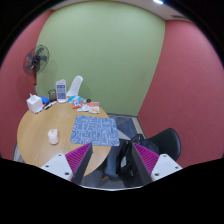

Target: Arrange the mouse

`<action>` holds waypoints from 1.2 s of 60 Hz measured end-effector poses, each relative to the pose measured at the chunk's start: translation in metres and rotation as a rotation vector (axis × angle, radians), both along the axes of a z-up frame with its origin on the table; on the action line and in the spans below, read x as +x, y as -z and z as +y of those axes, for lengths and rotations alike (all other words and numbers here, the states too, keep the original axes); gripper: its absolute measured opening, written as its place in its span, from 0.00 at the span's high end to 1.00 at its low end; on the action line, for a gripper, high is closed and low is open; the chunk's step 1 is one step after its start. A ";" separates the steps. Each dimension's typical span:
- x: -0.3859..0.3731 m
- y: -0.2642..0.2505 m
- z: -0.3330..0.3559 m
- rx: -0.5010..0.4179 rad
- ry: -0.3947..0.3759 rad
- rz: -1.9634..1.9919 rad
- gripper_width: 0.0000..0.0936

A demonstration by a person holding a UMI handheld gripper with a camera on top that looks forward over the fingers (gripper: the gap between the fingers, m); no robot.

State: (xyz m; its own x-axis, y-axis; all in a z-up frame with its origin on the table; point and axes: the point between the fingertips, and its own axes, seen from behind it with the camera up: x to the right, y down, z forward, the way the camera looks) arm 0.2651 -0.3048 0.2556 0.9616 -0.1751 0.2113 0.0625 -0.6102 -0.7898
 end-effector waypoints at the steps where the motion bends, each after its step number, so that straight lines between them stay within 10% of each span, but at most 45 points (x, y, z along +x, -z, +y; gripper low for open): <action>1: 0.001 0.000 -0.001 -0.001 0.005 0.000 0.12; 27: -0.065 0.071 -0.017 -0.050 0.123 0.051 0.11; 49: -0.215 0.173 0.081 -0.060 -0.134 0.122 0.11; 72: -0.267 0.248 0.192 -0.104 -0.208 0.148 0.12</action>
